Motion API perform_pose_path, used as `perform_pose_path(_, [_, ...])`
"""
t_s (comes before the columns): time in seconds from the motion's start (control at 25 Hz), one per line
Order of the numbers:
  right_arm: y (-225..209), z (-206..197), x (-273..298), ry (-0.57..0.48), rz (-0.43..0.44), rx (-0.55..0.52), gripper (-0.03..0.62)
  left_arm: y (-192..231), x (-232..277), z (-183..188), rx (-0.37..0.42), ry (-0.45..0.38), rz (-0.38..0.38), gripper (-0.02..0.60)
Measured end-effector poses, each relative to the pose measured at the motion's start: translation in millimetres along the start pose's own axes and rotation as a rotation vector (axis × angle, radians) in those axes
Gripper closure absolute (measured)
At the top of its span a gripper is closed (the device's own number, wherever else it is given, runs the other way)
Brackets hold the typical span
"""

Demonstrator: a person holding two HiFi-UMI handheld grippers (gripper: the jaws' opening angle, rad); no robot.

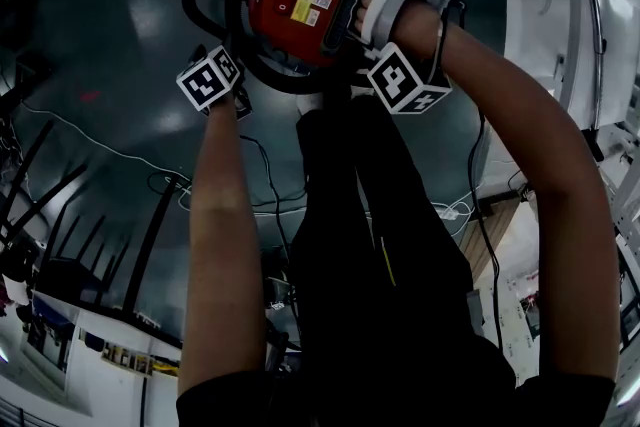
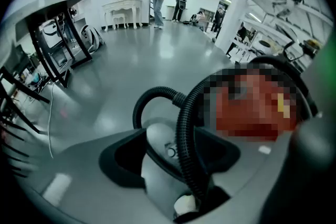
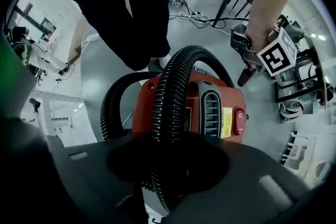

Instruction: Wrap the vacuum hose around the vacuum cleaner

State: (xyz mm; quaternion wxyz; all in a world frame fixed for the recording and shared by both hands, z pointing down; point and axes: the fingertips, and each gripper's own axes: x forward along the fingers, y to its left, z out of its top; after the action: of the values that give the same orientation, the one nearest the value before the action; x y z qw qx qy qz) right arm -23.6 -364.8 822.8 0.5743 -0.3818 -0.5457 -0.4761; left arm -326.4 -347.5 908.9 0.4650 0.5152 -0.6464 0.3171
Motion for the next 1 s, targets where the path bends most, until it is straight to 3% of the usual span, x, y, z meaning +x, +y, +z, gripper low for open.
perform_pose_path(0.24, [0.0,3.0,-1.5,-0.021,0.022,0.021,0.425,-40.8,-8.7,13.4,0.127,-0.045,-0.105,0.295])
perform_pose_path(0.32, [0.2,3.0,-5.0,-0.026,0.037,0.021,0.425,-61.7,-22.0,26.2,0.194,-0.113,-0.131,0.3])
perform_pose_path(0.4, [-0.2,3.9,-6.8,-0.039,0.053,0.024,0.425,-80.7,-39.8,42.2,0.25,-0.213,-0.147,0.348])
perform_pose_path(0.56, [-2.1,5.5,-10.2,-0.062,0.066,0.033,0.424,-122.1,-77.6,55.0,0.344,-0.341,-0.245,0.319])
perform_pose_path(0.76, [-4.4,3.9,-13.0,-0.063,0.038,0.05,0.422,-166.9,-105.1,38.3,0.446,-0.343,-0.381,0.313])
perform_pose_path(1.0, [-8.0,0.9,-17.0,-0.06,-0.019,0.075,0.416,-199.9,-125.2,15.5,0.505,-0.339,-0.45,0.304])
